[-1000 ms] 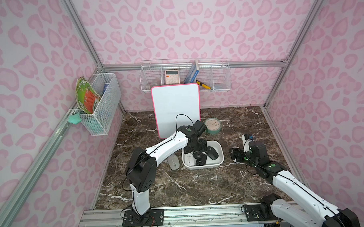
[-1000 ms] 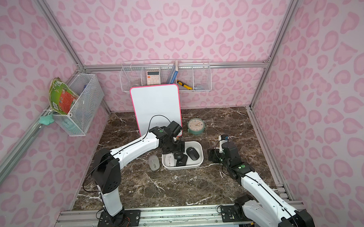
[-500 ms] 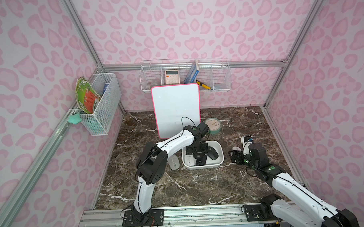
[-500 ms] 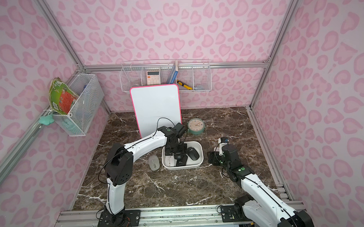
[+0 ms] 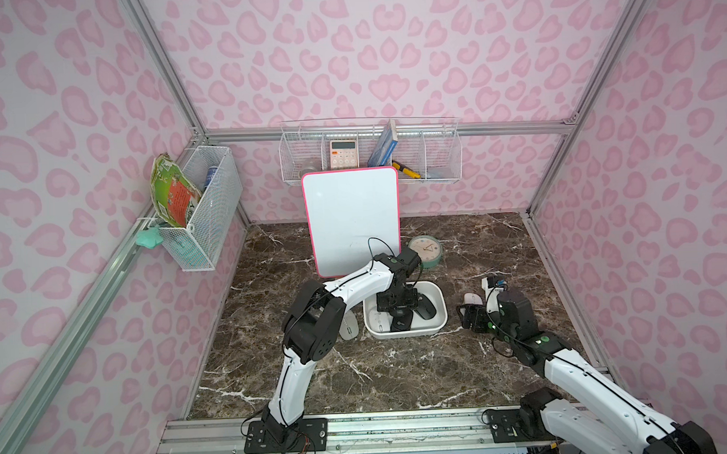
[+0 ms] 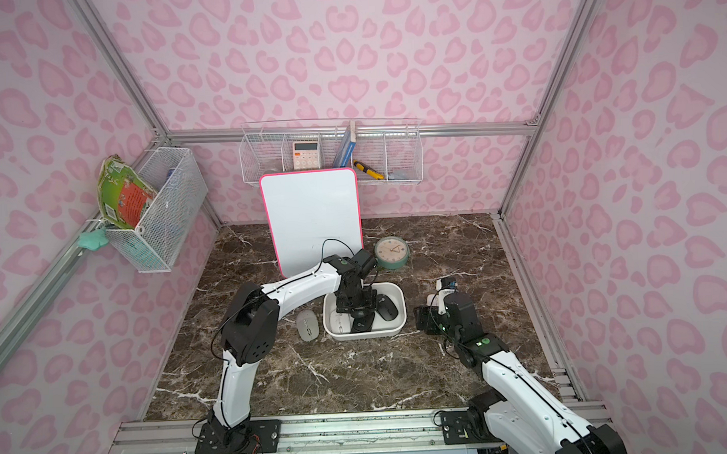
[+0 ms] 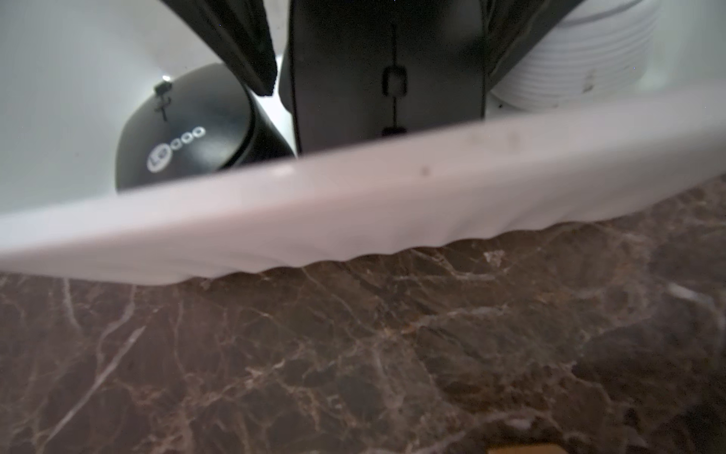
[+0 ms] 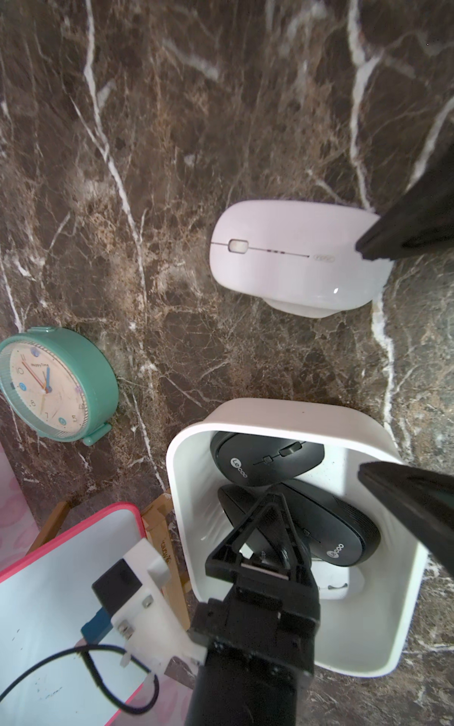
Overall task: Take out the mouse from the storage box
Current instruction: Pick up the mouse from the storage box.
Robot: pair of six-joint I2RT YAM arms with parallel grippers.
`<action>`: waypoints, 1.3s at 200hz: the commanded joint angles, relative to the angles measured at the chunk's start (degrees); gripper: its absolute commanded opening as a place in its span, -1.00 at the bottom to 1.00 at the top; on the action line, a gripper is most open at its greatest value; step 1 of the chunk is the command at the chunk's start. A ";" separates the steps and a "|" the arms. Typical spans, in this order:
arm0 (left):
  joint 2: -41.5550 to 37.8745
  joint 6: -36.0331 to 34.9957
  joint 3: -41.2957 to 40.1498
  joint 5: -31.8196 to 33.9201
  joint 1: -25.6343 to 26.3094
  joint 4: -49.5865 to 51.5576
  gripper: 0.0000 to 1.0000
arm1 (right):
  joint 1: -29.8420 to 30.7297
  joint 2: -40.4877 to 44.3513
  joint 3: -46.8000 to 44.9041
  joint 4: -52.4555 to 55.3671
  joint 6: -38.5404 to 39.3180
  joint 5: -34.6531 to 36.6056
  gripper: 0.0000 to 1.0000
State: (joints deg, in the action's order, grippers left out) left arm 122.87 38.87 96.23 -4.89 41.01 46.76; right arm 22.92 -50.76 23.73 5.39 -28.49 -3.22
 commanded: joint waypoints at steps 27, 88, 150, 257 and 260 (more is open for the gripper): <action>1.17 0.51 1.13 0.31 -0.05 -0.13 0.47 | 0.11 0.47 0.11 -1.28 -0.07 0.19 0.63; 0.28 0.14 1.06 2.18 0.20 0.50 0.14 | 0.13 0.39 -0.26 -1.78 -0.25 -0.12 0.62; -2.65 -0.46 -0.67 3.70 1.32 1.75 0.03 | 0.07 0.63 0.00 -1.19 -0.34 0.14 0.62; -25.39 -3.36 -18.09 8.59 9.75 4.61 0.04 | 0.25 -0.55 0.28 -2.55 -0.25 -1.09 0.62; -26.24 -3.43 -18.66 8.80 10.09 4.64 0.04 | 0.28 -0.53 0.27 -2.70 -0.25 -1.02 0.62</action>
State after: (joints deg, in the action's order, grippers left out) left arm 100.55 36.86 80.73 2.11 49.19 49.78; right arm 22.98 -50.85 23.44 5.15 -28.69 -3.70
